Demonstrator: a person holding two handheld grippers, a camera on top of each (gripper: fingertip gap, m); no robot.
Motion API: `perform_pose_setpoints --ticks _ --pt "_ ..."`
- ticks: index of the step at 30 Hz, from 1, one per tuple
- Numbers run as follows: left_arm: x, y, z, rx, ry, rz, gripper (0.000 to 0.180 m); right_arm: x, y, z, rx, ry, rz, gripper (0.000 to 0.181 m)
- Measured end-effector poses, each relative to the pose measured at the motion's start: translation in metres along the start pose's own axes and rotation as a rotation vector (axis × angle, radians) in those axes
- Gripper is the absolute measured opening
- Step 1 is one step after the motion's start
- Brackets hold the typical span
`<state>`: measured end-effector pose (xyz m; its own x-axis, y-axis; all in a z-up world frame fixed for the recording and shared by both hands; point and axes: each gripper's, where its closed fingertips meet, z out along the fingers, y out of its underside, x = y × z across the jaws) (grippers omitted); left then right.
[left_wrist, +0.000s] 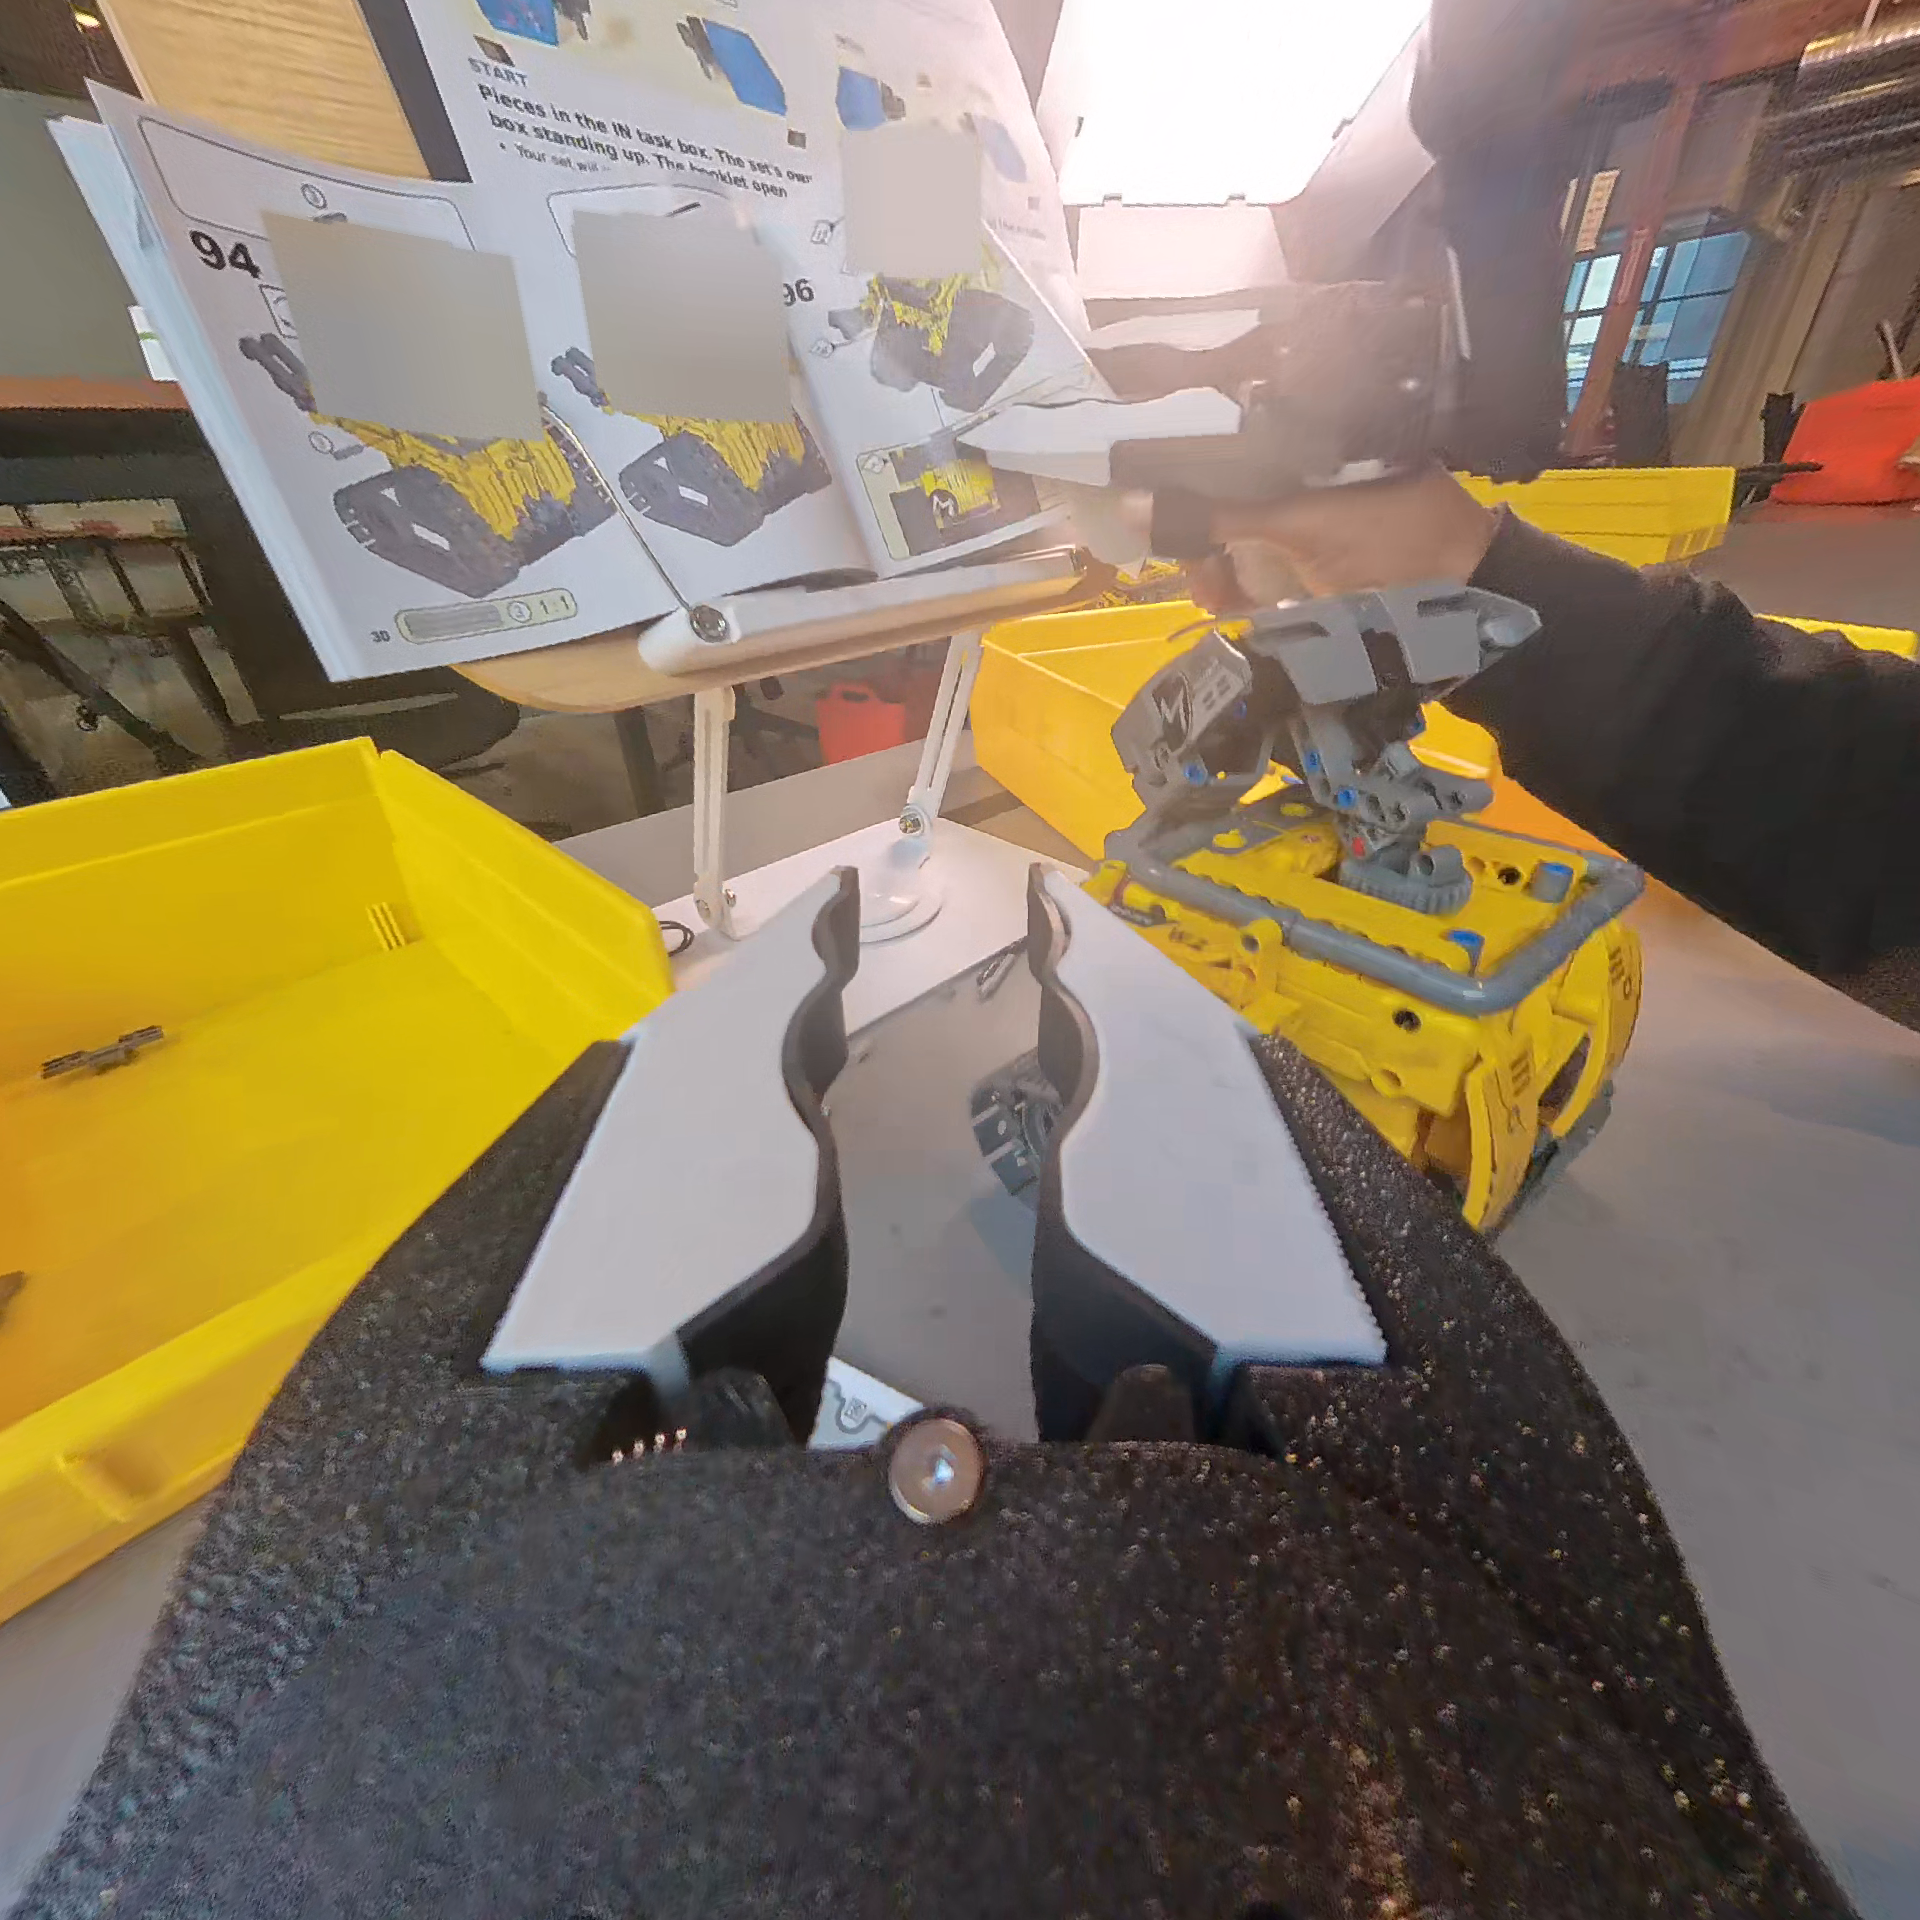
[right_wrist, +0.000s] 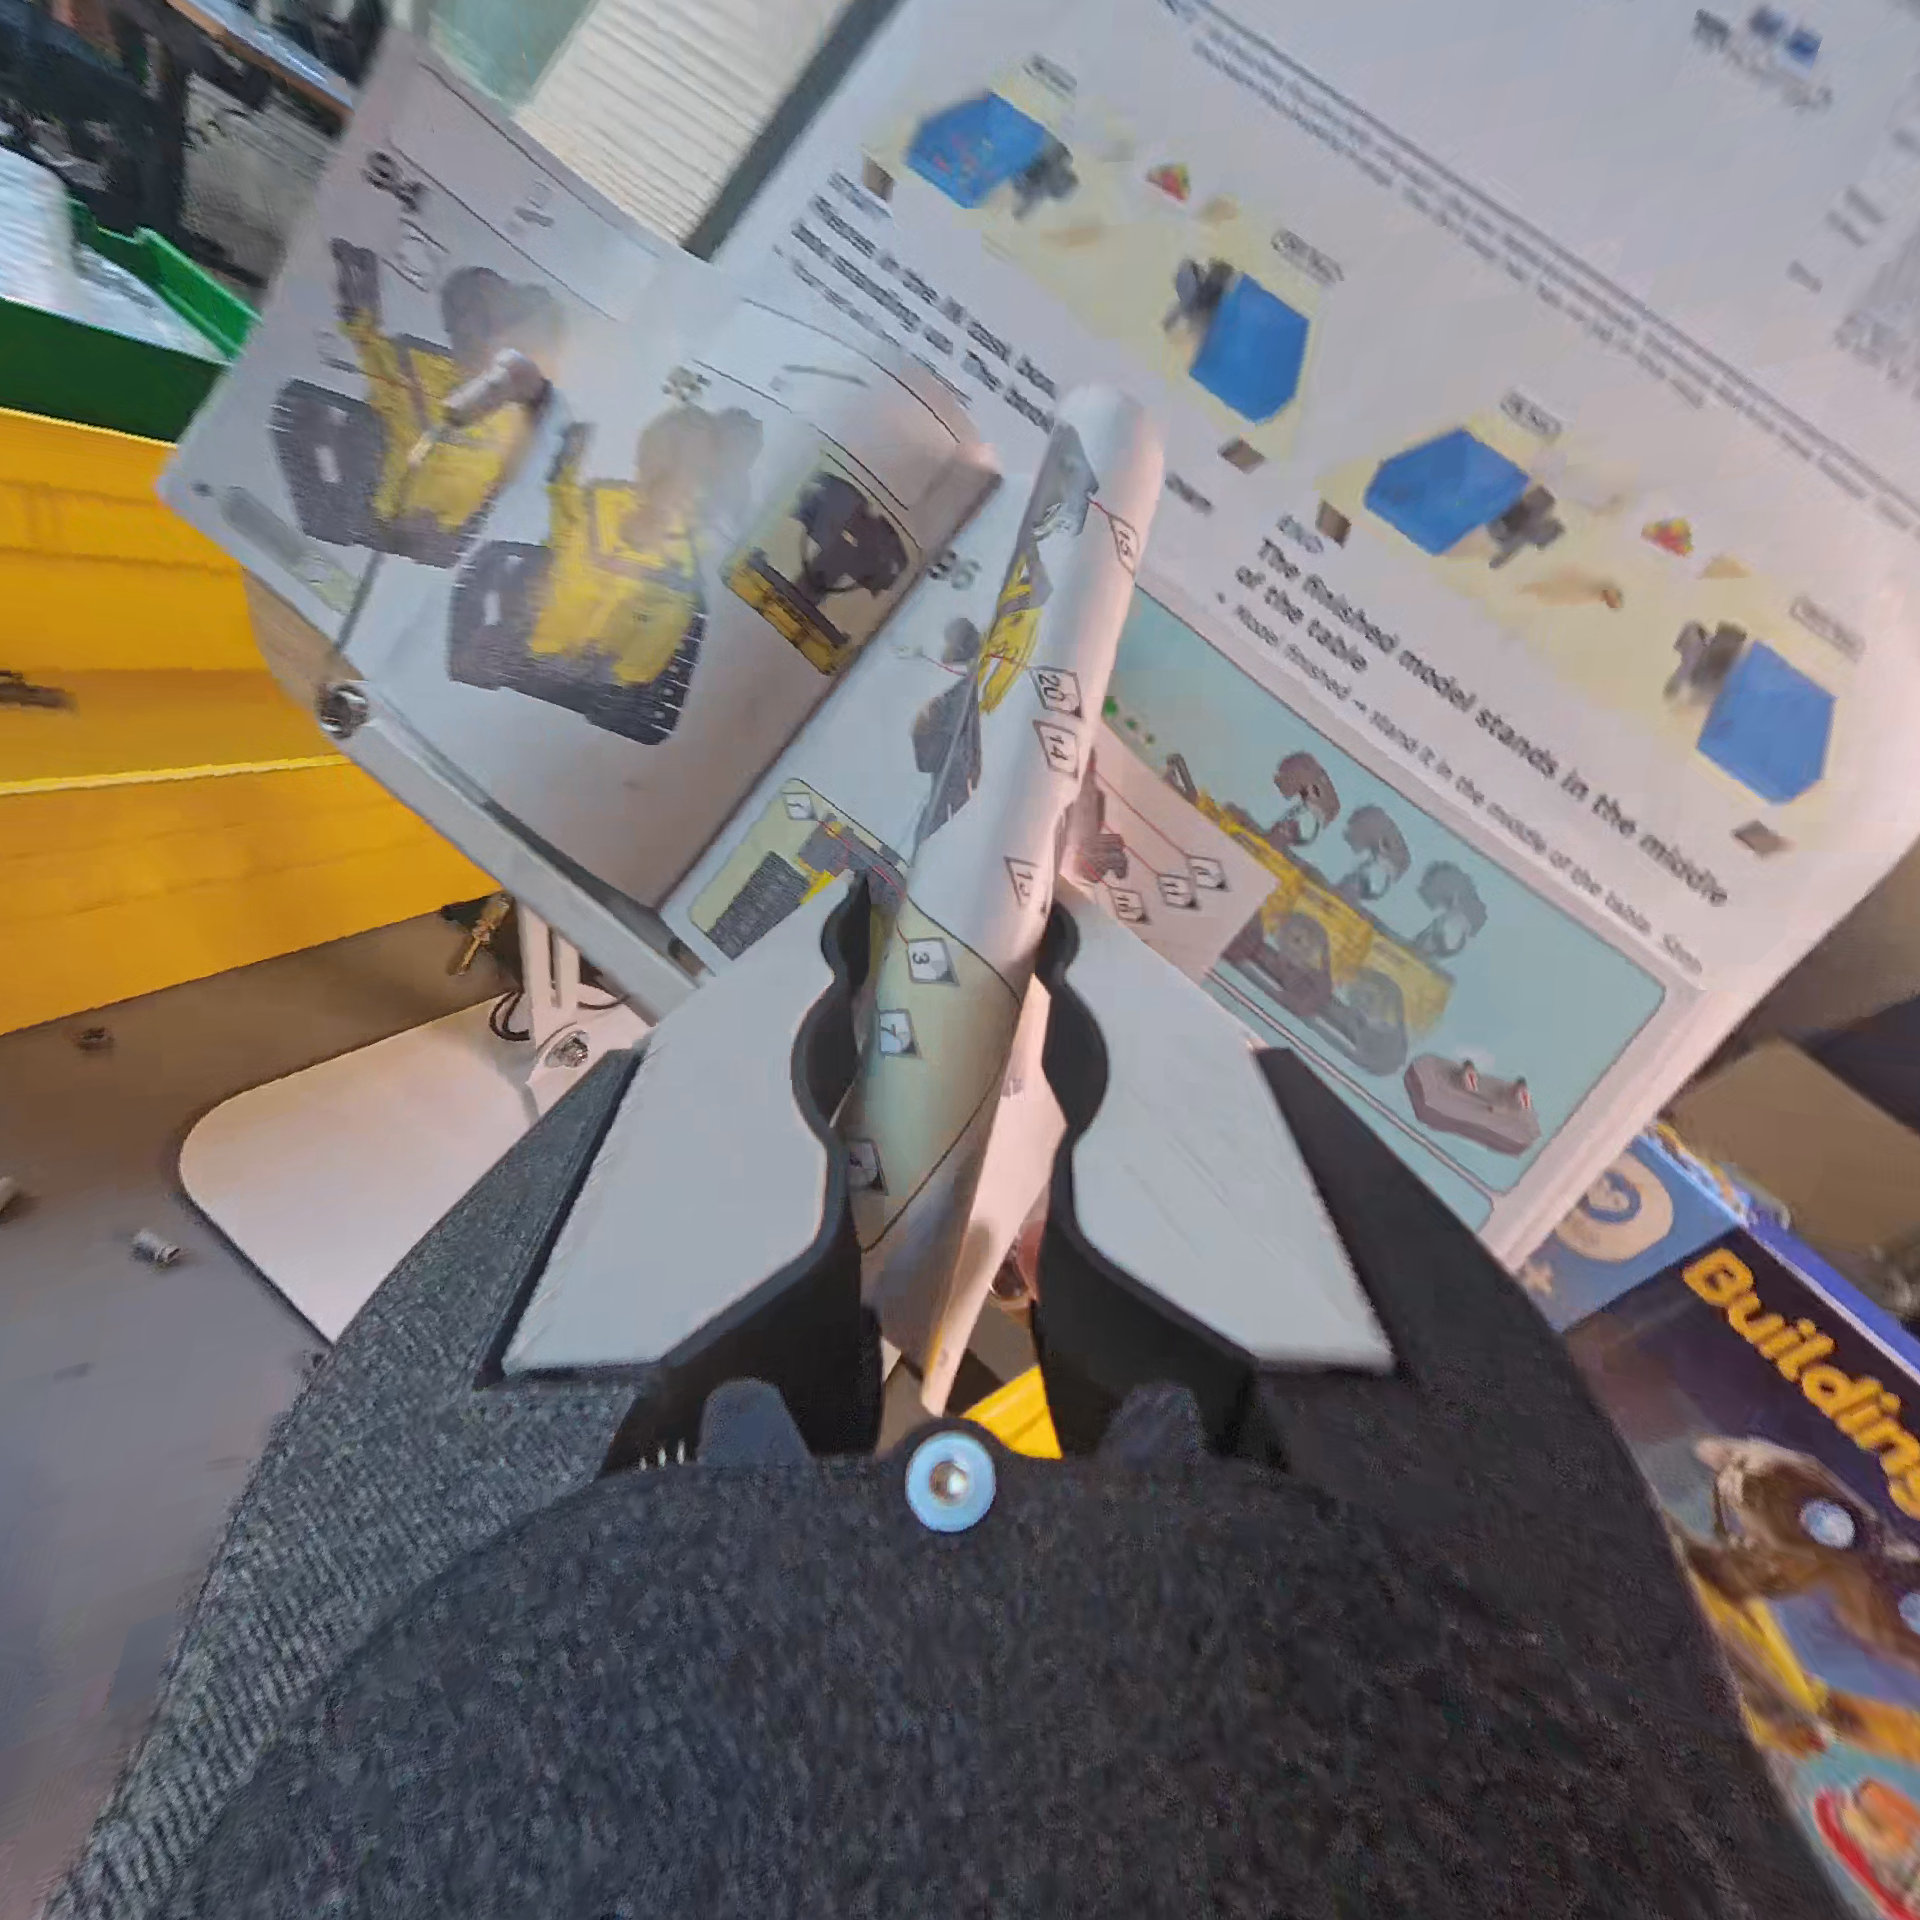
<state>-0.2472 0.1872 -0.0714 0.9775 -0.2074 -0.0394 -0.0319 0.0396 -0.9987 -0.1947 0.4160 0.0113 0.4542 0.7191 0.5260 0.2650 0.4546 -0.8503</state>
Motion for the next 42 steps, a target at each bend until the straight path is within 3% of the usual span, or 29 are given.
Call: perform_pose_setpoints --ticks 4,11,14,16,23,27,30,33,35,38,42 --pt "-0.028 -0.030 0.039 -0.074 -0.020 -0.058 0.036 -0.016 -0.015 -0.006 0.055 -0.098 -0.043 0.030" --pt "-0.101 -0.064 0.132 -0.112 -0.110 -0.142 0.037 -0.047 -0.035 -0.023 0.178 -0.419 0.285 0.037" --pt "-0.109 -0.056 0.148 -0.141 -0.134 -0.135 0.006 -0.057 -0.040 -0.027 0.206 -0.517 0.381 0.040" --pt "-0.111 -0.054 0.143 -0.114 -0.129 -0.184 0.004 -0.062 -0.045 -0.031 0.237 -0.569 0.418 0.040" --pt "-0.116 -0.024 0.114 -0.087 -0.042 -0.500 0.008 -0.104 -0.062 -0.052 0.255 -0.907 0.462 0.053" --pt "-0.114 -0.018 0.112 -0.074 -0.019 -0.564 0.009 -0.129 -0.081 -0.066 0.261 -1.070 0.356 0.045" --pt "-0.114 -0.017 0.112 -0.059 -0.003 -0.584 0.009 -0.094 -0.103 -0.066 0.373 -0.938 0.349 0.036" --pt "-0.114 -0.016 0.112 -0.047 0.003 -0.597 0.009 -0.010 -0.127 -0.088 0.659 -0.710 0.543 0.019" --pt "-0.114 -0.015 0.112 -0.039 0.013 -0.615 0.009 0.055 -0.108 -0.086 0.739 -0.446 0.723 0.013" --pt "-0.114 -0.015 0.111 -0.035 0.017 -0.619 0.009 0.110 -0.031 -0.056 0.490 0.024 0.745 0.004" --pt "-0.114 -0.015 0.112 -0.029 0.013 -0.613 0.009 0.048 -0.003 -0.015 0.132 -0.125 0.574 0.000"
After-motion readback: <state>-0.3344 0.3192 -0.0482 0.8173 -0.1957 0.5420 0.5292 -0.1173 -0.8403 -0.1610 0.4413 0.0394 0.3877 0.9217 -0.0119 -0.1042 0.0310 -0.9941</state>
